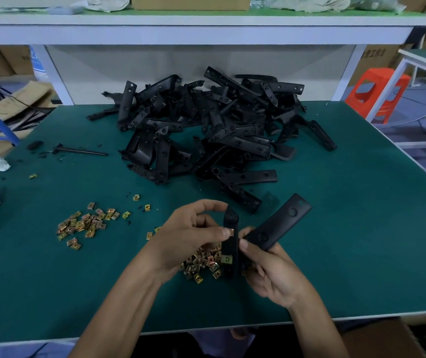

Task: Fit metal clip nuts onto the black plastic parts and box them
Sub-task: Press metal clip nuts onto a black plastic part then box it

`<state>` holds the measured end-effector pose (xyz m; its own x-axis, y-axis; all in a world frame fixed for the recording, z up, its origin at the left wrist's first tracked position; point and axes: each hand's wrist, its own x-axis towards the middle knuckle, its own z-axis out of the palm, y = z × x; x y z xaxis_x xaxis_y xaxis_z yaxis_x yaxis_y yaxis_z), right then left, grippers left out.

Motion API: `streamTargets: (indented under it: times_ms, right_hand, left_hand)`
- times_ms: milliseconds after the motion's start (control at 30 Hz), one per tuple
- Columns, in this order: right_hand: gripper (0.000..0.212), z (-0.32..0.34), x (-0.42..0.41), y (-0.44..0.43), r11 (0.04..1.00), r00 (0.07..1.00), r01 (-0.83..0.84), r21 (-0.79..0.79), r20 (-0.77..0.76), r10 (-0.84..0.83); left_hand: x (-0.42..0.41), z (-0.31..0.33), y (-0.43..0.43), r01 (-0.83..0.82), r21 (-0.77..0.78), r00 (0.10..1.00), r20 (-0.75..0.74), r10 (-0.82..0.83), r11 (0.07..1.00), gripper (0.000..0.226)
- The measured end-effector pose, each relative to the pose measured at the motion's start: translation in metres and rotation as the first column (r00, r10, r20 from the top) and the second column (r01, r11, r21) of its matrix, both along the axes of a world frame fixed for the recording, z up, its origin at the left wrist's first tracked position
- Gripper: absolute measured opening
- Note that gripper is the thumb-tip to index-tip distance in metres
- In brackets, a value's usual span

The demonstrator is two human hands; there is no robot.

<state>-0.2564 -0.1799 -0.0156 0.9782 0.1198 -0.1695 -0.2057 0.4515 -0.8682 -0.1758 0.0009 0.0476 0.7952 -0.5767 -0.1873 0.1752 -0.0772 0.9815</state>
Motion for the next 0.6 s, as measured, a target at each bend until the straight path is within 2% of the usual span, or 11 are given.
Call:
streamTargets:
  times_ms: [233, 300, 400, 500, 600]
  right_hand:
    - [0.015, 0.018, -0.001, 0.010, 0.987, 0.989, 0.146, -0.065, 0.033, -0.144]
    - [0.015, 0.023, -0.006, 0.009, 0.978, 0.979, 0.203, -0.044, 0.030, -0.201]
    - [0.018, 0.023, -0.028, 0.000, 0.951, 0.951, 0.308, -0.024, -0.019, -0.309]
    - [0.020, 0.015, -0.067, -0.016, 0.879, 0.877, 0.475, 0.041, -0.105, -0.469]
    - [0.029, 0.008, -0.121, -0.046, 0.705, 0.708, 0.704, 0.091, -0.180, -0.683]
  left_hand:
    - [-0.006, 0.005, -0.001, -0.117, -0.058, 0.993, -0.041, 0.115, 0.991, 0.037]
    - [-0.010, 0.004, -0.005, -0.115, -0.054, 0.993, -0.014, 0.114, 0.992, 0.030]
    - [-0.012, -0.009, -0.010, -0.114, 0.044, 0.991, 0.073, 0.111, 0.993, 0.013]
    - [-0.006, -0.022, -0.009, -0.084, 0.096, 0.994, 0.084, 0.076, 0.992, 0.019]
    - [0.002, -0.037, -0.014, -0.037, 0.148, 0.996, 0.081, 0.025, 0.988, 0.030]
